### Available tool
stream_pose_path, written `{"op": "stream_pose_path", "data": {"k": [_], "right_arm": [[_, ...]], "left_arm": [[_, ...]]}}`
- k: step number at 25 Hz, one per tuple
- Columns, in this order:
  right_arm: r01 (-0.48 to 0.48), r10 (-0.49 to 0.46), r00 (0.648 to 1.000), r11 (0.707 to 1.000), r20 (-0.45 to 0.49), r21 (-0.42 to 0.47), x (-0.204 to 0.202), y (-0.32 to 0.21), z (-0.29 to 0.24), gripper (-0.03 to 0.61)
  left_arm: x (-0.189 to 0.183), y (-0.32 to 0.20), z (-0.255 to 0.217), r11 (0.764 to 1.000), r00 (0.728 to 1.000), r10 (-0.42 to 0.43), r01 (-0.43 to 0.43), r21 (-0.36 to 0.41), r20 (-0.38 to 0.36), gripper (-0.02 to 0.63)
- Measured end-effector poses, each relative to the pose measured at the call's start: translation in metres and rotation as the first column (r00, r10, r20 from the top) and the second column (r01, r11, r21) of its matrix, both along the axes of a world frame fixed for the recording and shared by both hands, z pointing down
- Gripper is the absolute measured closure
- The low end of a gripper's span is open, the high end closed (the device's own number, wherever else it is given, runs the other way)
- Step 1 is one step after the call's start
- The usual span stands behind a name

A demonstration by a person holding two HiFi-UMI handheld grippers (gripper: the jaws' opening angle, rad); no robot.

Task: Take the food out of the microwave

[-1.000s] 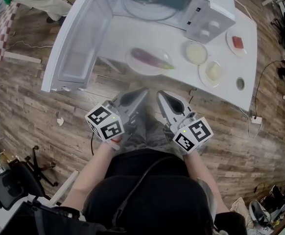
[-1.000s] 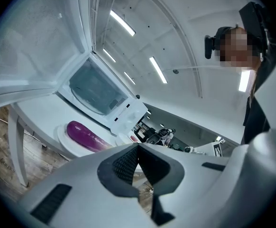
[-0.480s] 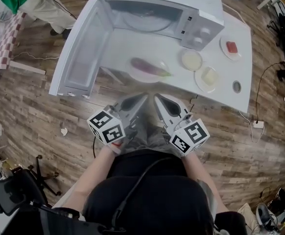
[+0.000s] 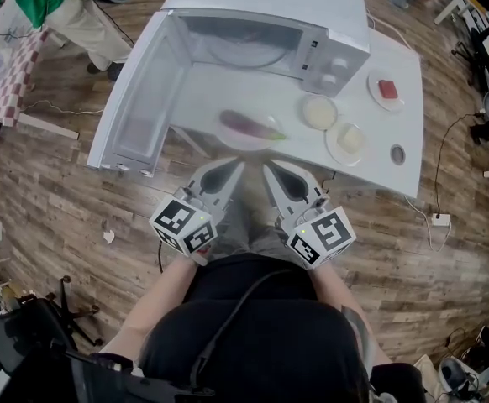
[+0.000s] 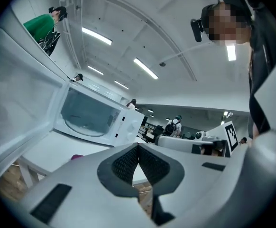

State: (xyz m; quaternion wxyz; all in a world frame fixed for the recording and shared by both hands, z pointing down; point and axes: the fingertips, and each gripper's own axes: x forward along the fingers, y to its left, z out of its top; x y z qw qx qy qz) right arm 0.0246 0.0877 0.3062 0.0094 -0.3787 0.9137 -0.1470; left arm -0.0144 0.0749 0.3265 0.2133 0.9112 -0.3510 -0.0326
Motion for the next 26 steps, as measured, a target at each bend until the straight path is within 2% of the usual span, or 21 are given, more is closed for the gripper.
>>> {"op": "stream_pose_path", "data": {"k": [12, 26], "right_arm": [[-0.016, 0.017, 1.0, 0.997, -0.011, 0.082, 0.012, -0.009, -0.03, 0.56], [0.001, 0.0, 1.0, 0.998, -0.015, 0.059, 0.007, -0.009, -0.026, 0.558]], "left_arm": [[0.016, -0.012, -0.032, 0.998, 1.0, 0.011, -0.009, 0.069, -0.025, 0.603], [0.01, -0.016, -0.026, 0.999, 0.999, -0.035, 0.036, 0.036, -0.041, 0.603]]}}
